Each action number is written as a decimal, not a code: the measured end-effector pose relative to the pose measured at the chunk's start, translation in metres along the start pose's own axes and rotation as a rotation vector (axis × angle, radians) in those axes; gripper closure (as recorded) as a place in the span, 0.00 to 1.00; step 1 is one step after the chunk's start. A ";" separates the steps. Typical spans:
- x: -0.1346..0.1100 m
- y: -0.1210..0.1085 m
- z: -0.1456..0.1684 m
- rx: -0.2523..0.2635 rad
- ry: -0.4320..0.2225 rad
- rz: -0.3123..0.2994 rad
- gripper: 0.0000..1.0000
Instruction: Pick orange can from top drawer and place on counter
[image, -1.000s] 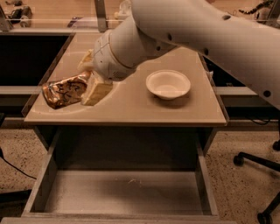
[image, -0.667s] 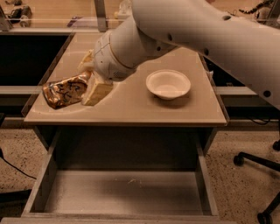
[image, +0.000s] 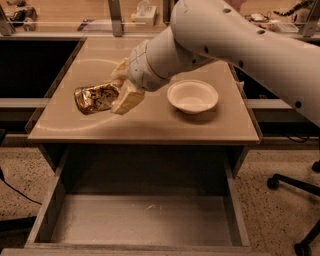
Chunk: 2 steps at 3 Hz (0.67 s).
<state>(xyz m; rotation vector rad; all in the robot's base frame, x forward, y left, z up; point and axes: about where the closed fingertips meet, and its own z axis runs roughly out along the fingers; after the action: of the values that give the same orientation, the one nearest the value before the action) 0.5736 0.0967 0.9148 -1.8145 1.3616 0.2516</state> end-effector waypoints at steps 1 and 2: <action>0.032 -0.015 0.017 -0.010 0.015 0.054 1.00; 0.063 -0.017 0.042 -0.038 0.019 0.124 1.00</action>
Offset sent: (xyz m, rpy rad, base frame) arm 0.0802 -0.0211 -0.0950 0.0179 0.1984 -0.1076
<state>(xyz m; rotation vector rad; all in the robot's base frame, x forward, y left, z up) 0.6260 0.0832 0.8595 -1.7692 1.4944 0.3287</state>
